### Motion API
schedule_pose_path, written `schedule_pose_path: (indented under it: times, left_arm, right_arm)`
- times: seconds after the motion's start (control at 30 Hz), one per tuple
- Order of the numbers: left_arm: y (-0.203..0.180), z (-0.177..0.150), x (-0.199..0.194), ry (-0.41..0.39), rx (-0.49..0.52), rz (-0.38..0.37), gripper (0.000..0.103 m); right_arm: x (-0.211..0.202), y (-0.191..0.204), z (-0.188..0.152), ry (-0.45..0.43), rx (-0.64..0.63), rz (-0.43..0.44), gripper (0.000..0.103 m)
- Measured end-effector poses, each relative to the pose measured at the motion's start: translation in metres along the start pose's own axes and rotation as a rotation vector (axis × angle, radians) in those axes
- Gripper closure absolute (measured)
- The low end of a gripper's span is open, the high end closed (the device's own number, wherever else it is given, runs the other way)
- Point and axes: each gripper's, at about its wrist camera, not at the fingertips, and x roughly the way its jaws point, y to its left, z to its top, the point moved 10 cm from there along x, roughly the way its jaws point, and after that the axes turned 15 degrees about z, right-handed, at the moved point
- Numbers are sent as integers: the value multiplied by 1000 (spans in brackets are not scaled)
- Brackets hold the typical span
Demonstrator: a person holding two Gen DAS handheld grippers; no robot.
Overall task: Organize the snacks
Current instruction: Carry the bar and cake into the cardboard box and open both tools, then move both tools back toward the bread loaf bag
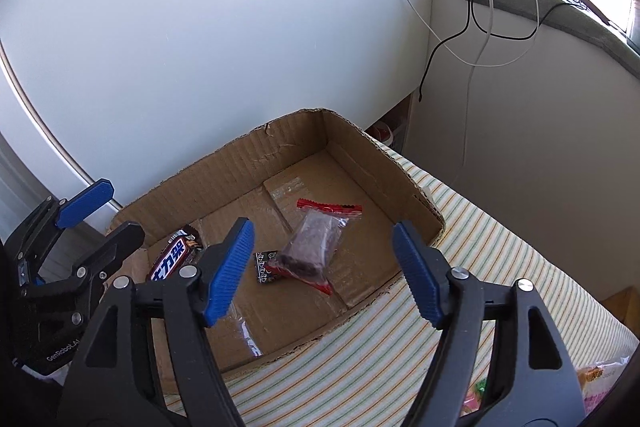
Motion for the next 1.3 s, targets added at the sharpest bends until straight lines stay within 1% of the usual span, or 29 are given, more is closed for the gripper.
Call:
schedule_pose_path:
  times: [0.27, 0.43, 0.53, 0.7, 0.83, 1.1, 1.3]
  left_arm:
    - [-4, 3, -15, -21, 4, -10, 43]
    - [-11, 5, -28, -36, 9, -24, 43]
    - [-17, 8, -37, -45, 17, -37, 43]
    - [-27, 12, -51, -60, 24, -65, 43]
    - [-37, 12, -62, -64, 26, -90, 43]
    - [-75, 5, -81, -60, 59, -177, 43]
    - [-115, -6, -92, -44, 88, -274, 43]
  right_arm:
    - [-18, 5, -4, -10, -20, -12, 28]
    - [-41, 7, -6, -36, -22, -17, 28]
    - [-55, 5, -8, -52, -28, -40, 28]
    - [-80, 3, -16, -81, -17, -41, 28]
    - [-102, 1, -30, -93, -10, -39, 28]
    - [-162, -14, -64, -142, 14, -95, 28]
    - [-206, -35, -104, -155, 61, -136, 28]
